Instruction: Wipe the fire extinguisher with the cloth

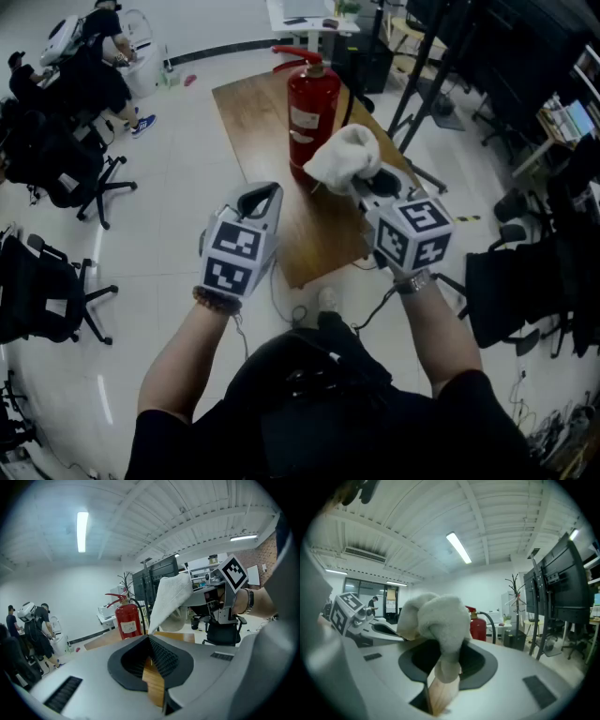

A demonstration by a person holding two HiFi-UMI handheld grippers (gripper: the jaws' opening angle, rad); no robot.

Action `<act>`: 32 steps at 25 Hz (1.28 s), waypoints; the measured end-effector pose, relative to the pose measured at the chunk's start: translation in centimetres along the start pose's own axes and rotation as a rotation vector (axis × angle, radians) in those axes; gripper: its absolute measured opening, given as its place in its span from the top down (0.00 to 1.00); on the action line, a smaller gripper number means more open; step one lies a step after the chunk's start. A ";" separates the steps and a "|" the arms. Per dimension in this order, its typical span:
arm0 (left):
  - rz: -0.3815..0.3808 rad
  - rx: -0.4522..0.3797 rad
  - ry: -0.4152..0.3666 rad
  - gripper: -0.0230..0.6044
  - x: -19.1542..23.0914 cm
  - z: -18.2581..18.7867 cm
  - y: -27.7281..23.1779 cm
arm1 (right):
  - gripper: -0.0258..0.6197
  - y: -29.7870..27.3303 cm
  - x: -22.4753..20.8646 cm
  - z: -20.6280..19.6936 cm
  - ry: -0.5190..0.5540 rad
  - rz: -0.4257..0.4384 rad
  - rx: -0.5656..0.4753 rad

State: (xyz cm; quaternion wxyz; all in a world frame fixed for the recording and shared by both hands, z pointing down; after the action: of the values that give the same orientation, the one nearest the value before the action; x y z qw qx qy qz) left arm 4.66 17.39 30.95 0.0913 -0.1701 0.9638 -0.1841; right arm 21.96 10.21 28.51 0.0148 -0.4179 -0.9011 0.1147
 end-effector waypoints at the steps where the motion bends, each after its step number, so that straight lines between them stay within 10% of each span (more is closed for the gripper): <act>1: 0.010 0.003 0.005 0.96 0.3 0.6 -1.5 | 0.77 -1.0 -1.5 0.4 0.004 0.011 0.001; 10: 0.122 0.058 0.063 0.96 3.1 3.7 -11.5 | 0.77 -9.3 -12.1 3.9 0.057 0.107 0.028; 20: 0.212 0.101 0.091 0.96 6.1 5.0 -15.2 | 0.77 -16.1 -14.2 6.2 0.107 0.241 0.083; 32: 0.096 0.096 0.049 0.96 10.2 5.3 -17.2 | 0.77 -19.7 -13.3 7.3 0.281 0.050 0.148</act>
State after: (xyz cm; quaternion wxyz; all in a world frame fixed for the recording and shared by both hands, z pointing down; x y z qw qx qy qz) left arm 1.57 -3.05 31.59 0.0843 -0.1145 0.9628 -0.2297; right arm 14.95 -13.52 26.63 0.1684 -0.4498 -0.8687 0.1213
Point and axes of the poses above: the fingertips, and each gripper's own axes: y backward along the fingers, x to its left, z out of its top, the point moved 6 cm from there along y, backward along the fingers
